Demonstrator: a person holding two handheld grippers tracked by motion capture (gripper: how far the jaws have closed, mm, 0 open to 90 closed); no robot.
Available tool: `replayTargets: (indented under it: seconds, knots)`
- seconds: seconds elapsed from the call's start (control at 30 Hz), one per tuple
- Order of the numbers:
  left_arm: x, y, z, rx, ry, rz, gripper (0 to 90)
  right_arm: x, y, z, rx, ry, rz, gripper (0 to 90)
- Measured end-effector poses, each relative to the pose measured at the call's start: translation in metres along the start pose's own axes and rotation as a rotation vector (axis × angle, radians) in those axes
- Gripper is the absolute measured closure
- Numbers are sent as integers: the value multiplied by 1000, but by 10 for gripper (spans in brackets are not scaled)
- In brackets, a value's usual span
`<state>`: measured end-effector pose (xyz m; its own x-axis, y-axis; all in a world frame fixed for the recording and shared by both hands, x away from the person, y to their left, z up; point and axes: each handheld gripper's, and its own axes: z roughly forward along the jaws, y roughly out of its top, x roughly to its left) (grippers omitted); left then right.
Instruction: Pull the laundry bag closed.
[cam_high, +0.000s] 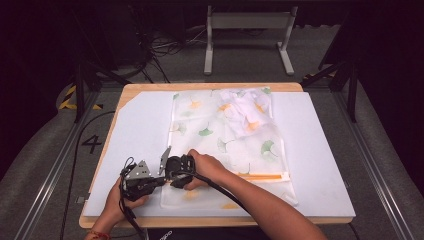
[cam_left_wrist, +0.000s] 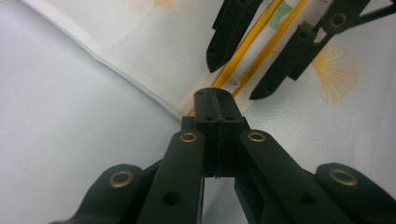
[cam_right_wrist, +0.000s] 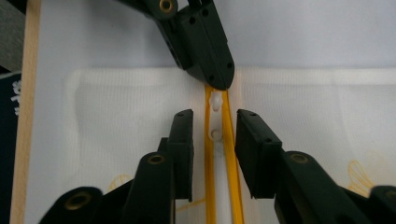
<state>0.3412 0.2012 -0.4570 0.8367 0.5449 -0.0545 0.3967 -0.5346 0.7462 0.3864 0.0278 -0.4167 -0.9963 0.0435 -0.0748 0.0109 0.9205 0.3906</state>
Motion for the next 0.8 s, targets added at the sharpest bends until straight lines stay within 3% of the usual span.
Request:
replayTargets:
  seconds: [0.07, 0.17, 0.27, 0.47, 0.6, 0.67, 0.73, 0.8]
  knots:
    - [1, -1, 0, -4, -5, -6, 900, -2, 1, 5, 26, 33, 7, 675]
    - [1, -1, 0, -2, -7, -7, 900, -5, 1, 5, 20, 47, 41, 722]
    - [1, -1, 0, -4, -7, -8, 900, -3, 2, 5, 23, 37, 29, 797]
    - [0, -1, 0, -2, -3, -1, 900, -2, 5, 6, 40, 27, 33, 841]
    - [0, -1, 0, -8, -5, -5, 900, 1, 8, 4, 56, 2, 0, 853]
    - [1, -1, 0, -9, -9, -5, 900, 0, 8, 2, 44, 14, 18, 817]
    - [1, -1, 0, -9, -9, -4, 900, -2, 8, -1, 42, 71, 36, 741]
    - [1, -1, 0, -9, -6, -1, 900, -4, 8, -4, 43, 61, 34, 741]
